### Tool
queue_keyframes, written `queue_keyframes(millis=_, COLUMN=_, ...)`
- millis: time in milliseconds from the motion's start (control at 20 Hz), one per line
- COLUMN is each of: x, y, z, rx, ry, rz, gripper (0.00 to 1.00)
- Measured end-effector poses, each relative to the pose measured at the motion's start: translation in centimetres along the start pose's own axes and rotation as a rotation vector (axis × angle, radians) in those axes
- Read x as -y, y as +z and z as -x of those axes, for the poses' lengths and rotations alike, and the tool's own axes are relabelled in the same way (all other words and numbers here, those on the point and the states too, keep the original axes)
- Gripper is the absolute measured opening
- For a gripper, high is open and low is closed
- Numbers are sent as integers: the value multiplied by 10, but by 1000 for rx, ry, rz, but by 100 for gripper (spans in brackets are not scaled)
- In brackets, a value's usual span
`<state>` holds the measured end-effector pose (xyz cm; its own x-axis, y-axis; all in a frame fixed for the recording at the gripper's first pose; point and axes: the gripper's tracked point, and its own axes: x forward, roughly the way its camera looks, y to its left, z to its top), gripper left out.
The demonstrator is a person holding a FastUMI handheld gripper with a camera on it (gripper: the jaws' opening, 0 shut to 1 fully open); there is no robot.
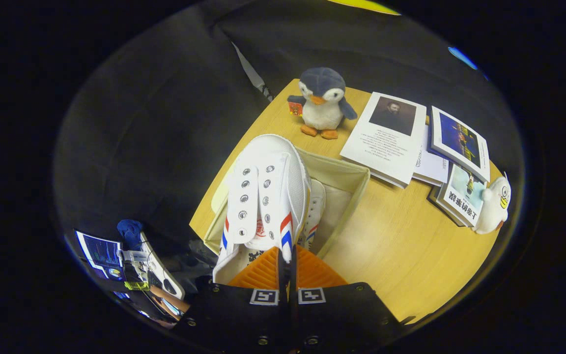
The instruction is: Open the storage box then place both shoes into the box .Put the left shoe in first, then the right shoe, with the right side of both shoes facing outward in a uniform manner.
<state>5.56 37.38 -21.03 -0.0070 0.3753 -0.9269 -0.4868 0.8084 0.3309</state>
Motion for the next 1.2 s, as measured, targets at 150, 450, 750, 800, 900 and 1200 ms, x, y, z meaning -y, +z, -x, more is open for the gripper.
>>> queue_keyframes(millis=150, x=1, y=1, z=-17, rx=-22, ry=-39, rz=28, gripper=0)
queue_keyframes(millis=450, x=-1, y=24, z=8, rx=136, ry=24, rz=-8, gripper=100)
queue_keyframes(millis=750, x=47, y=34, z=101, rx=436, ry=-85, rz=-29, gripper=97)
queue_keyframes(millis=800, x=61, y=33, z=120, rx=493, ry=-130, rz=-44, gripper=97)
queue_keyframes(millis=900, x=83, y=26, z=155, rx=592, ry=-206, rz=-74, gripper=96)
queue_keyframes(millis=1200, x=135, y=-2, z=258, rx=915, ry=-398, rz=-155, gripper=96)
